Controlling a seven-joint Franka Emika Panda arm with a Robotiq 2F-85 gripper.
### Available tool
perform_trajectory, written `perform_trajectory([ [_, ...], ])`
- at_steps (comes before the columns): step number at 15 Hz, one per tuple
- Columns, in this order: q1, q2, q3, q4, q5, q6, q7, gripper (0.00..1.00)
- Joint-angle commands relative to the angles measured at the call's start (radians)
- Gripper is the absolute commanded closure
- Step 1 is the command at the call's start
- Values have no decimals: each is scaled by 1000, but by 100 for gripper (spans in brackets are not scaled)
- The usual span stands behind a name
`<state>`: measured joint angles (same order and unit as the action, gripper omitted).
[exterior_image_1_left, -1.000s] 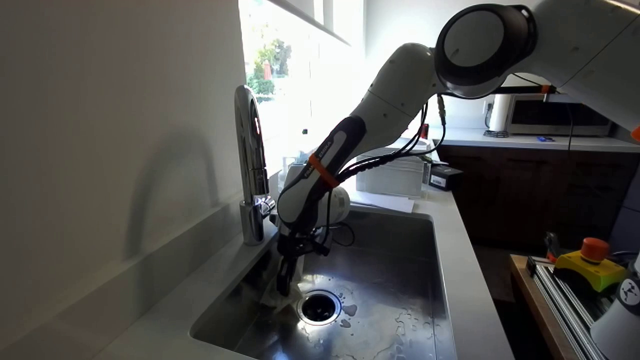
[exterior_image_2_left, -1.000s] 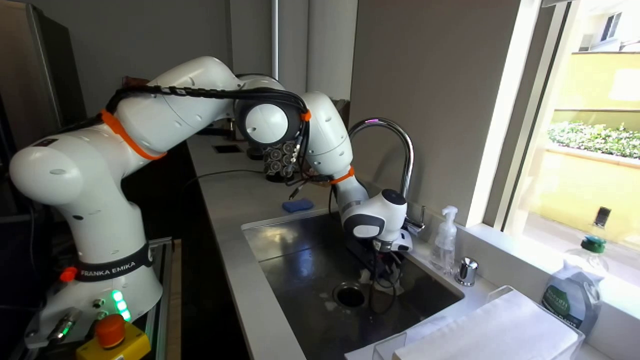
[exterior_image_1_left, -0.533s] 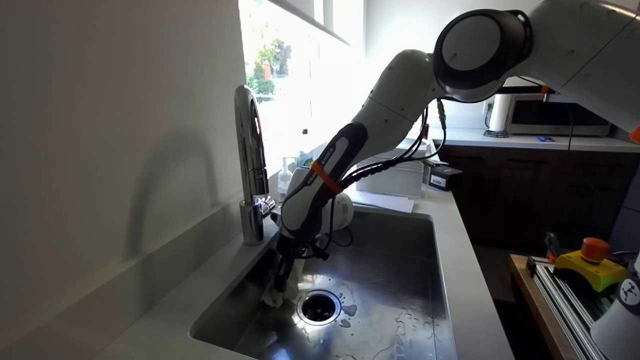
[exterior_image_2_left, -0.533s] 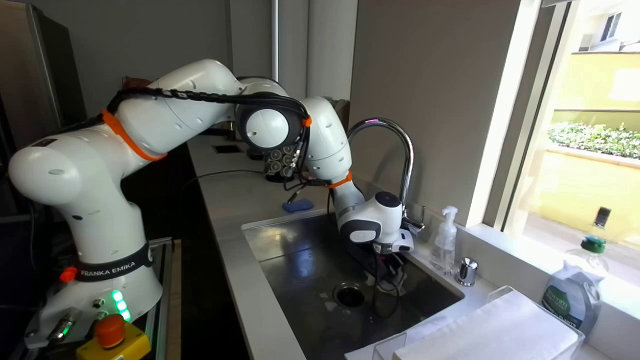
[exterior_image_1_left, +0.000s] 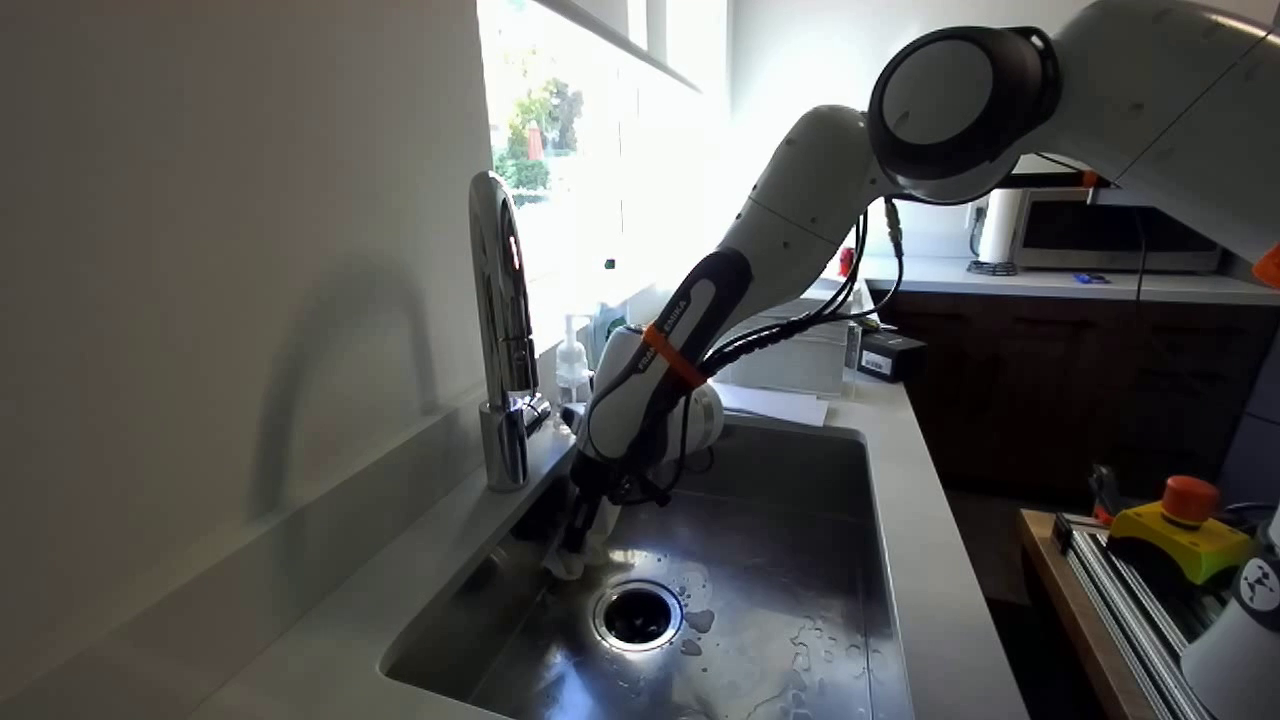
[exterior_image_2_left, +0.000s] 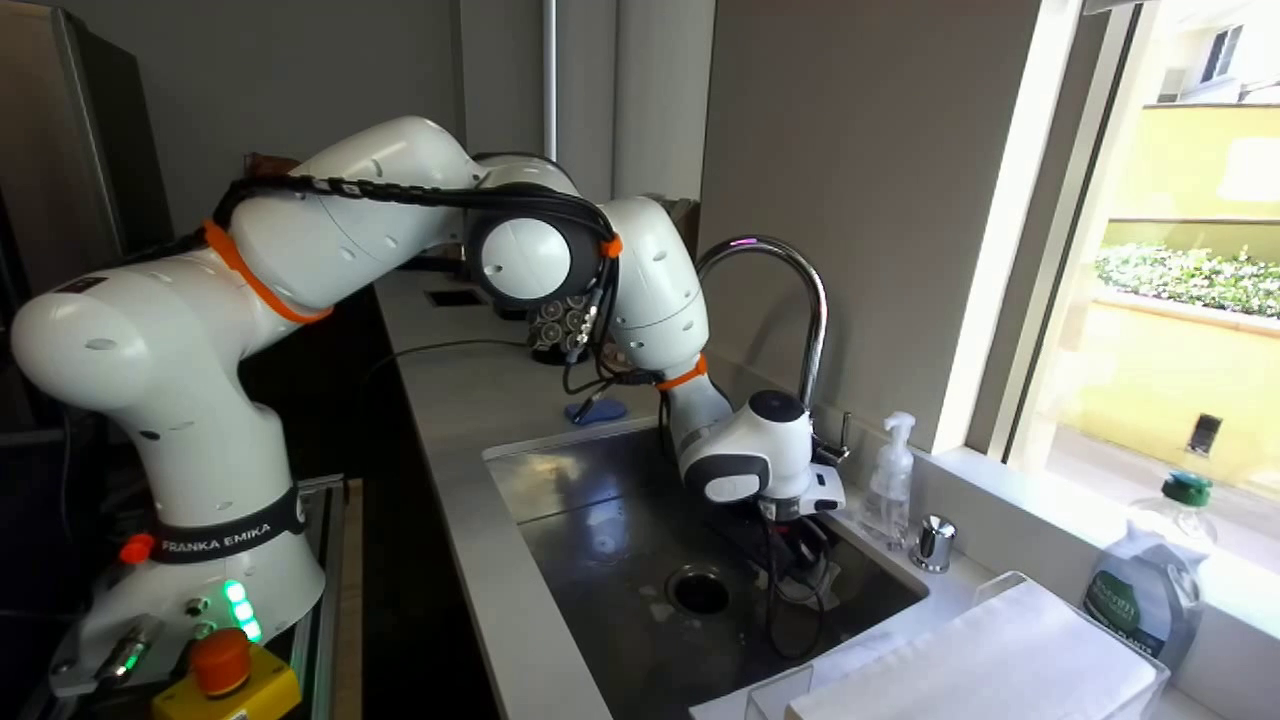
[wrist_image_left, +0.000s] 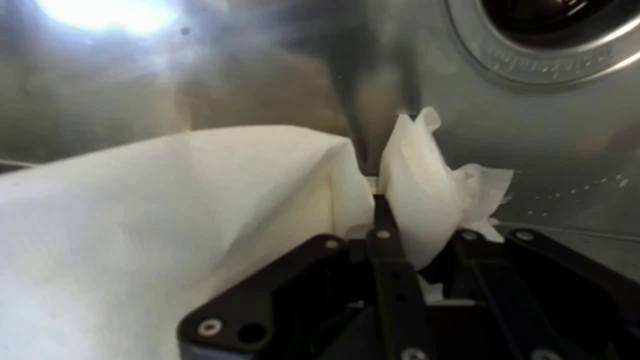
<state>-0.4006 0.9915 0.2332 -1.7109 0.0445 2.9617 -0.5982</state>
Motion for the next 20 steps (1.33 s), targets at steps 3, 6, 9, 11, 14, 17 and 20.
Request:
perform_trajectory([
  [3, -27, -21, -37, -27, -65, 74, 50, 98],
  [6, -28, -28, -79, -26, -84, 96, 81, 98],
  [9, -18, -21, -123, -19, -109, 114, 116, 98],
  [11, -17, -14, -137, -14, -116, 116, 142, 98],
  [14, -13, -4, -136, -6, -120, 108, 168, 98],
  [17, -19, 4, -117, 2, -120, 90, 173, 98],
  [20, -37, 12, -77, 1, -114, 62, 170, 98],
])
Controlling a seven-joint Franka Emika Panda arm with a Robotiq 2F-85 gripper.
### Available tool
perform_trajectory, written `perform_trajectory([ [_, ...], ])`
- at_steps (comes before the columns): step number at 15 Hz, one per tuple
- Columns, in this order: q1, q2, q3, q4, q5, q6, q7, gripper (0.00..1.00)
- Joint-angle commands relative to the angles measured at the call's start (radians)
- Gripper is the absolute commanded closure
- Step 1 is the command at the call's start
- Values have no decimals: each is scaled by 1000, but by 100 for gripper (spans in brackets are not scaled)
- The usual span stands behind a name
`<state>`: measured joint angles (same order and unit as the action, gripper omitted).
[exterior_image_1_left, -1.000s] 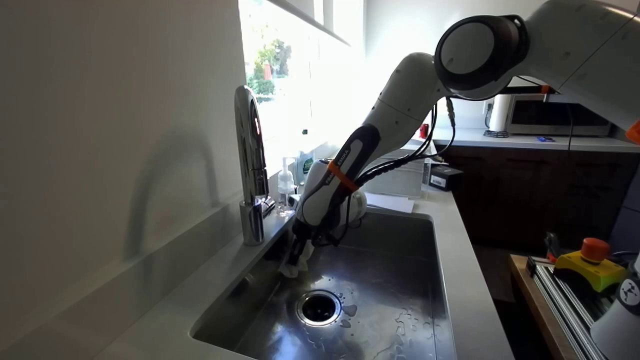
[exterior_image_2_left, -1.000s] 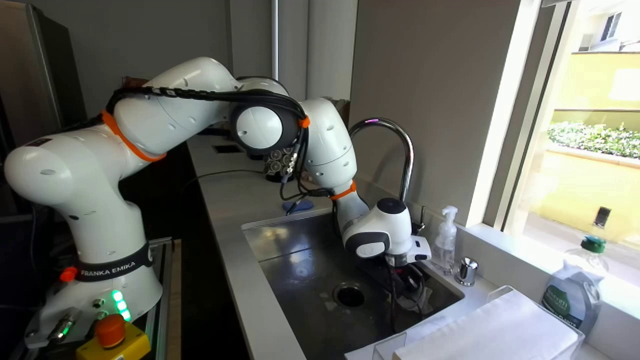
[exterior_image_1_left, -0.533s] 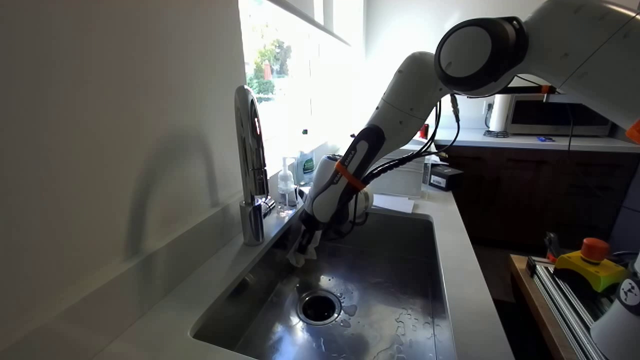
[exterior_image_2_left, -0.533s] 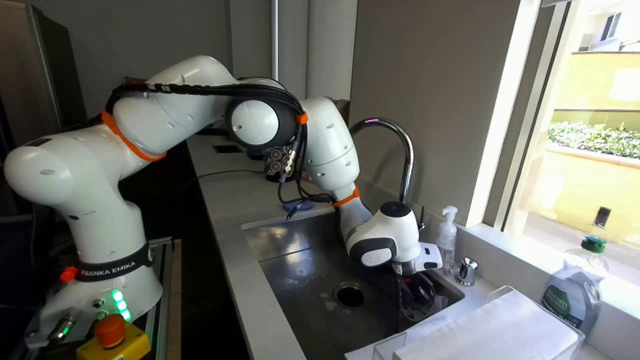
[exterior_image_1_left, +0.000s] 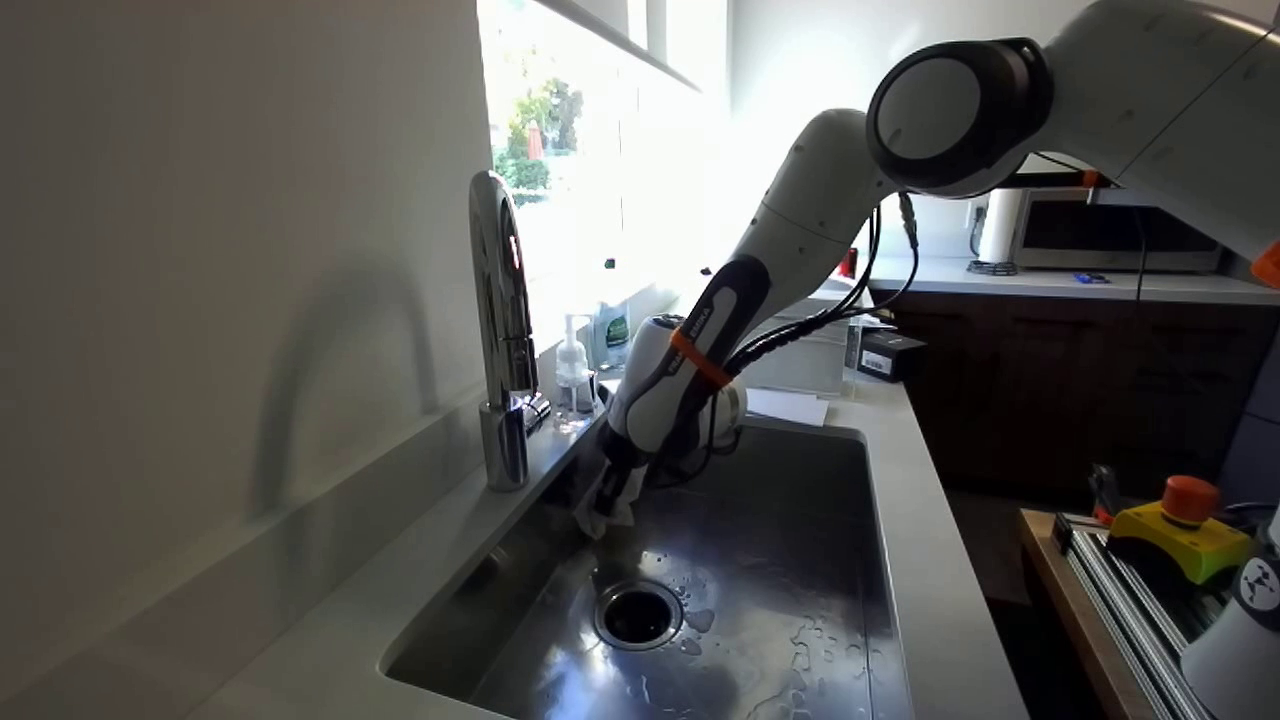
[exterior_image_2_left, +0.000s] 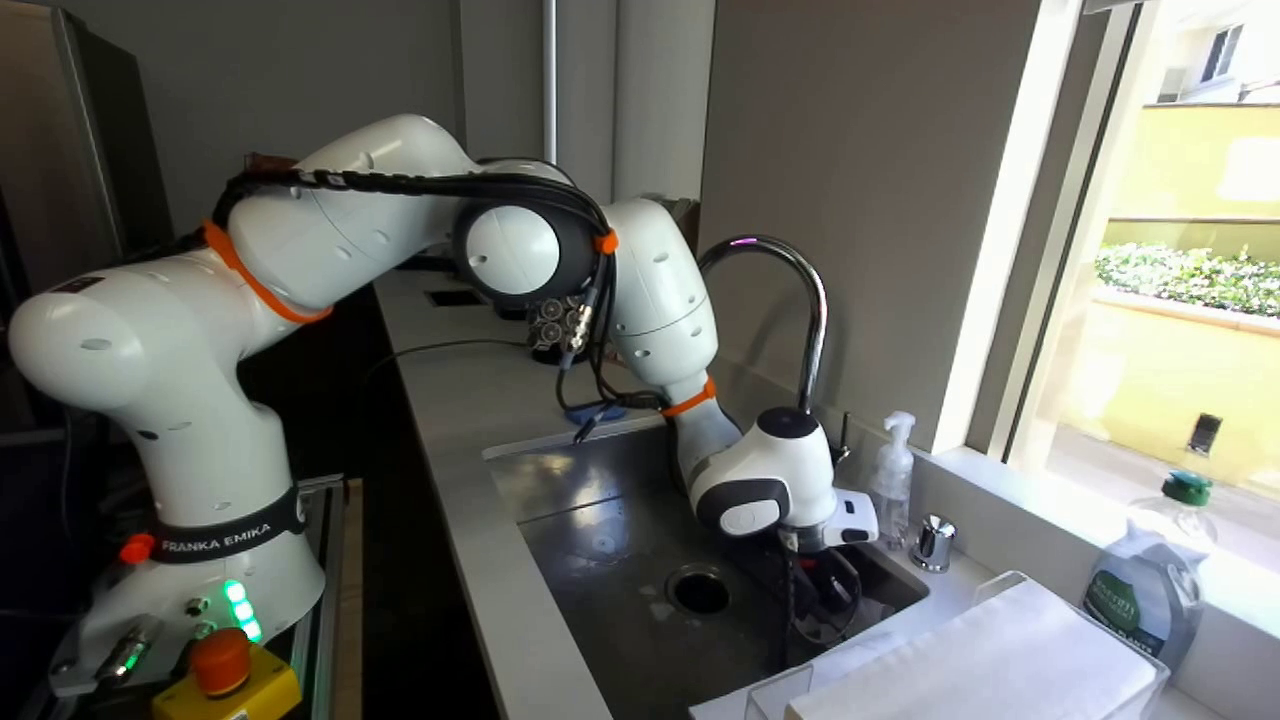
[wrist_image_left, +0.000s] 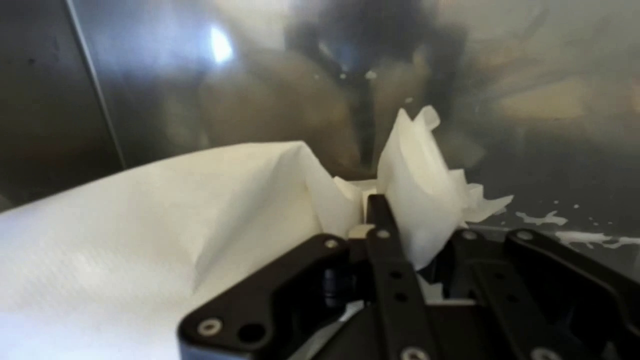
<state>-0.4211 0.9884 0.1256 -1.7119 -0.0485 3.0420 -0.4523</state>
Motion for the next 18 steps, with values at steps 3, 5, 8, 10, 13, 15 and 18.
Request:
perform_trajectory([
  [3, -22, 20, 63, -3, -20, -19, 20, 98],
  [5, -28, 28, 90, 2, -22, -23, 12, 98],
  [8, -32, 40, 130, 2, -24, -18, 3, 98],
  [10, -28, 53, 149, 7, -25, -22, 1, 98],
  [13, -21, 71, 167, 15, -25, -30, 1, 98],
  [15, -15, 76, 174, 15, -26, -30, 3, 98],
  [18, -11, 84, 186, 18, -27, -32, 2, 98],
])
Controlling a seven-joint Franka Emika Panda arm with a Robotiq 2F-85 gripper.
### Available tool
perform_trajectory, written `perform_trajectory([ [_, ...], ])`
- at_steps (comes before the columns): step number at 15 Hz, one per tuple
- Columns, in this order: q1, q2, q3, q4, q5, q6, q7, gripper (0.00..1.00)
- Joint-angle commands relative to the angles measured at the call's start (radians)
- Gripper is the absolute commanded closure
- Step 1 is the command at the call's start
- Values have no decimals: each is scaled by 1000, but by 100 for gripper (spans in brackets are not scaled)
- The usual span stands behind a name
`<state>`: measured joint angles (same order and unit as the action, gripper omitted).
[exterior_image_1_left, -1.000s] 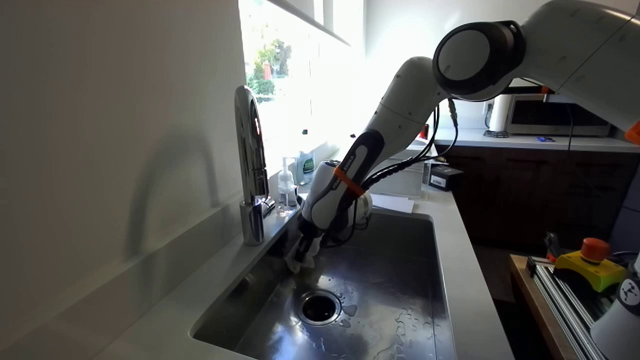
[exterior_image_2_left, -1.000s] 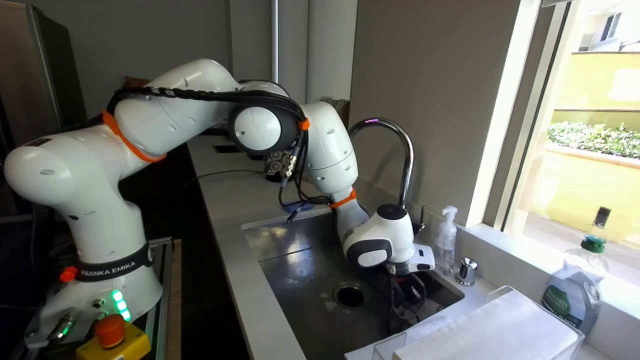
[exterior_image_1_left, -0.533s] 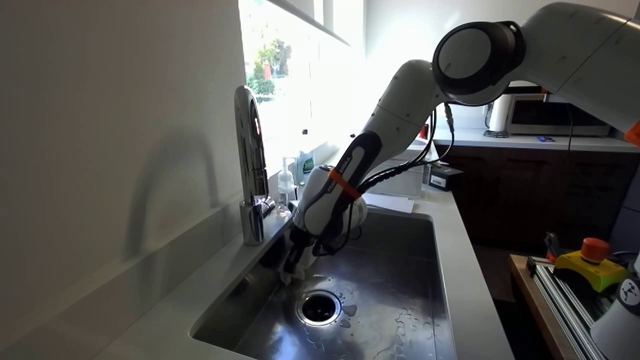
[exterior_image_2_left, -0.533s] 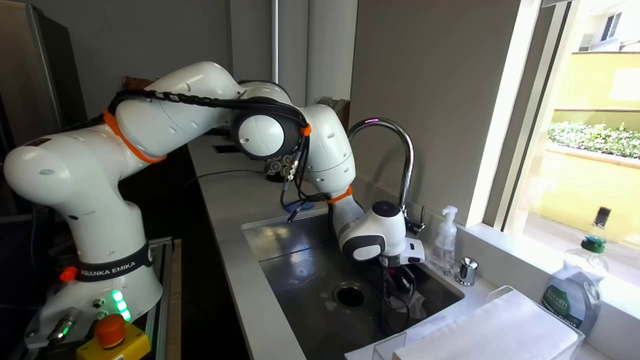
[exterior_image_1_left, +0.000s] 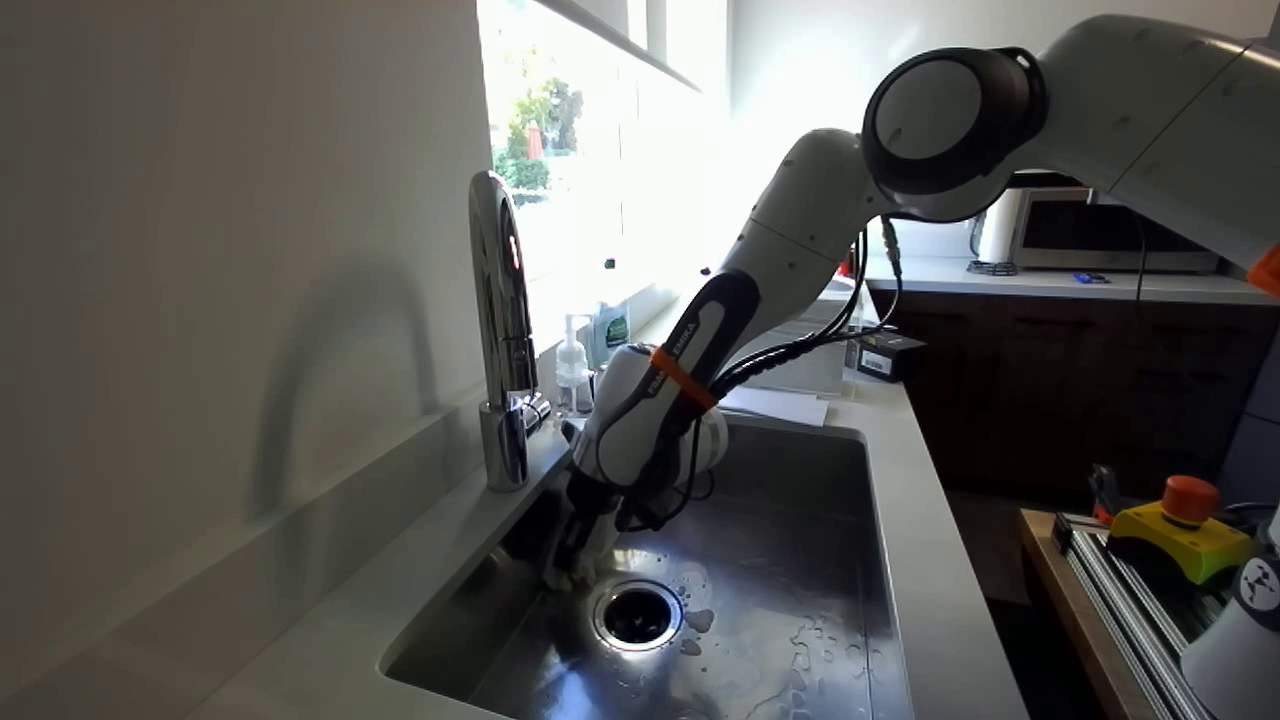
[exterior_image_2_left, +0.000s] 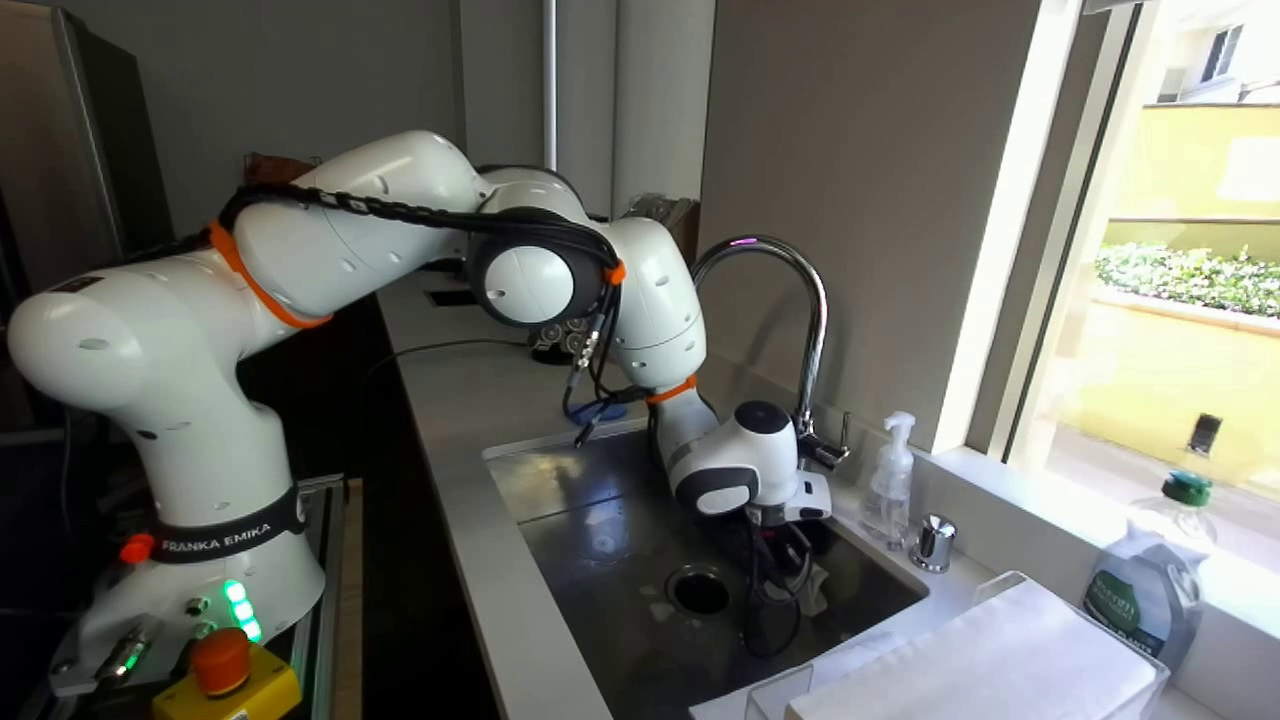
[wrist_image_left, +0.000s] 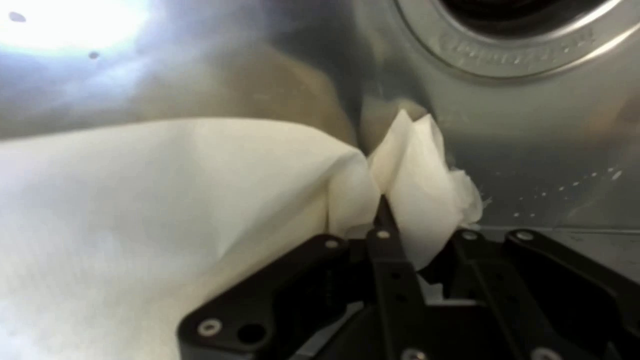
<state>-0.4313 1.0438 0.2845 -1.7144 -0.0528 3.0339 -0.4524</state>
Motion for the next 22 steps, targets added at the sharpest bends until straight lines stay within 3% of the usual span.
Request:
perform_trajectory([
  [1, 1, 30, 32, 21, -24, -26, 1, 98],
  [9, 13, 44, 69, 20, -26, -48, -11, 98],
  [22, -50, 1, -56, 49, -8, -26, 29, 98],
])
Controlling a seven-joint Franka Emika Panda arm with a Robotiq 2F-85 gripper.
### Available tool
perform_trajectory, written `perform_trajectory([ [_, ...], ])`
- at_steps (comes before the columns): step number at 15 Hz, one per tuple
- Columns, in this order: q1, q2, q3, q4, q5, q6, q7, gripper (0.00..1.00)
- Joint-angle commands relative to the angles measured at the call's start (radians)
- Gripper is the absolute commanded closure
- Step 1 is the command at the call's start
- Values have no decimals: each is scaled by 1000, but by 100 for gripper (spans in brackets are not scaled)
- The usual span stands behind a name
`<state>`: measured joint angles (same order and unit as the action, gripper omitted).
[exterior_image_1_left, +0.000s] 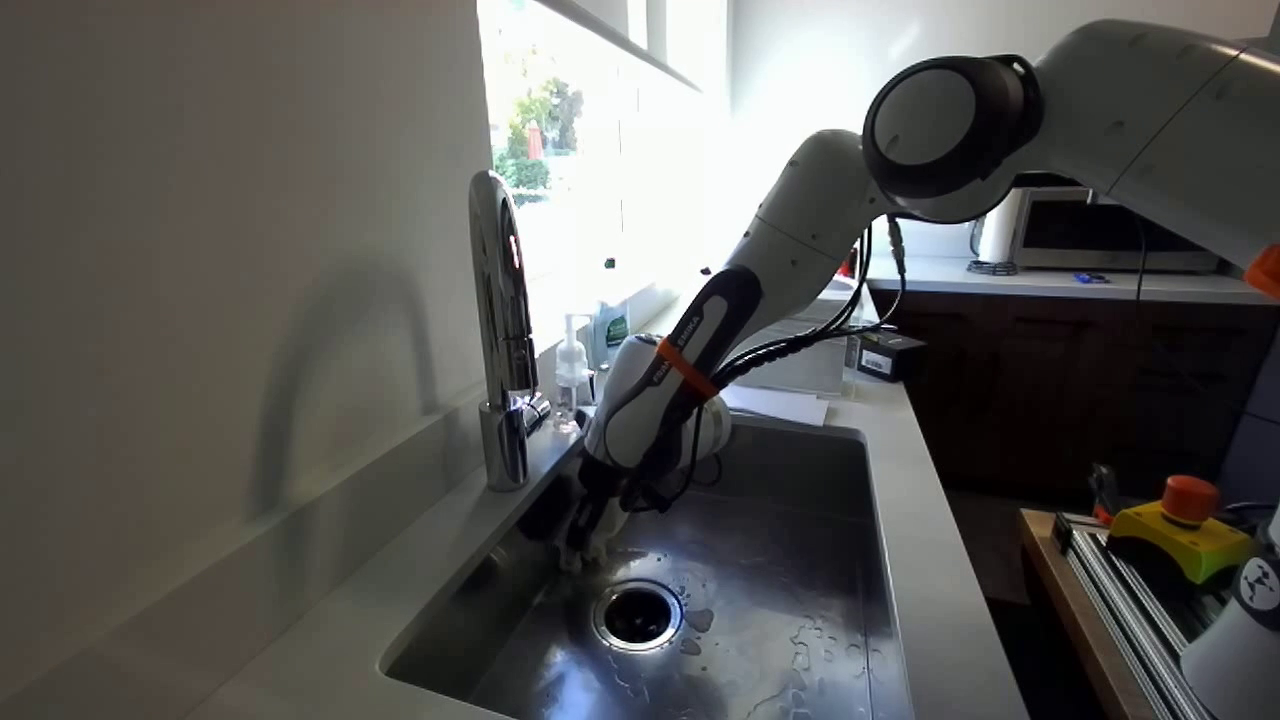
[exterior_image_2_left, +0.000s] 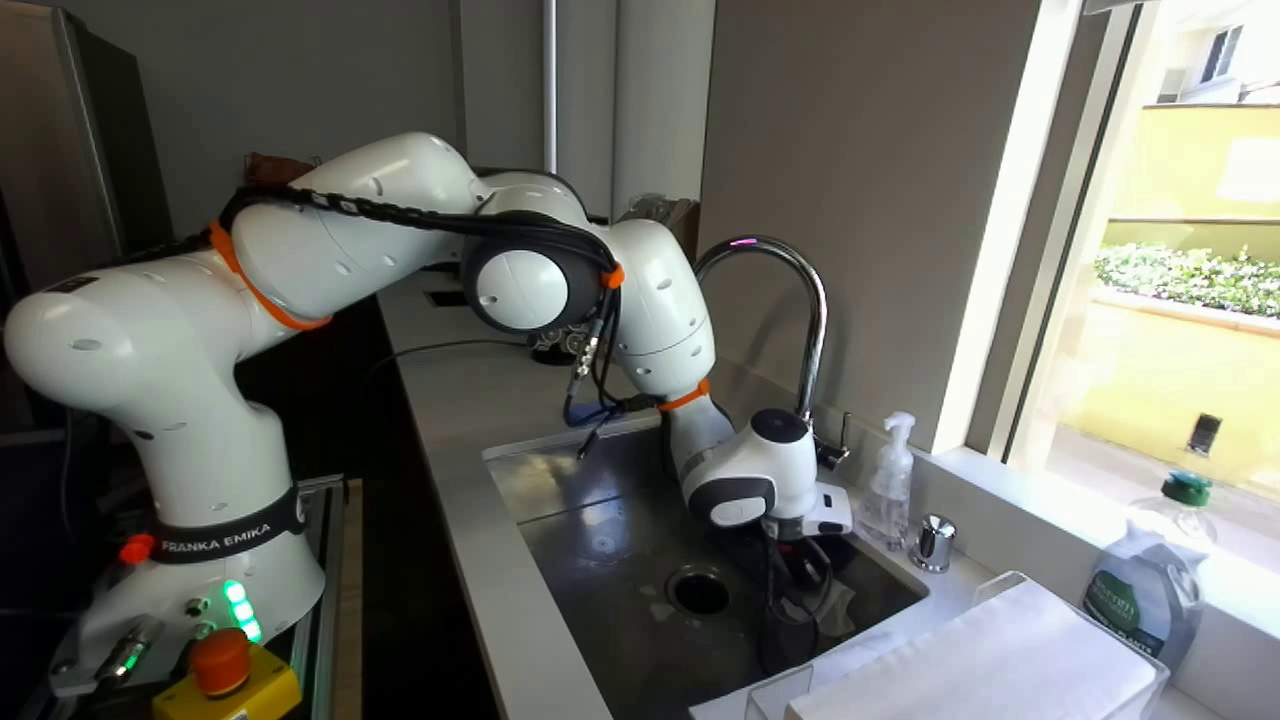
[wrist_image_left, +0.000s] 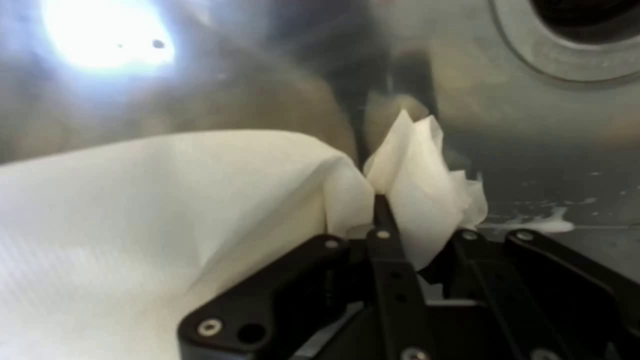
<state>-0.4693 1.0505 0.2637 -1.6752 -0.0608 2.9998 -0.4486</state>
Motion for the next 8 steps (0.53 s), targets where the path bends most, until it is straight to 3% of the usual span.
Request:
perform_trajectory([
  [1, -12, -7, -51, 12, 0, 15, 31, 98],
  [5, -20, -6, -78, 25, 2, 7, 44, 98],
  [8, -22, -10, -52, 15, 4, -11, 45, 98],
])
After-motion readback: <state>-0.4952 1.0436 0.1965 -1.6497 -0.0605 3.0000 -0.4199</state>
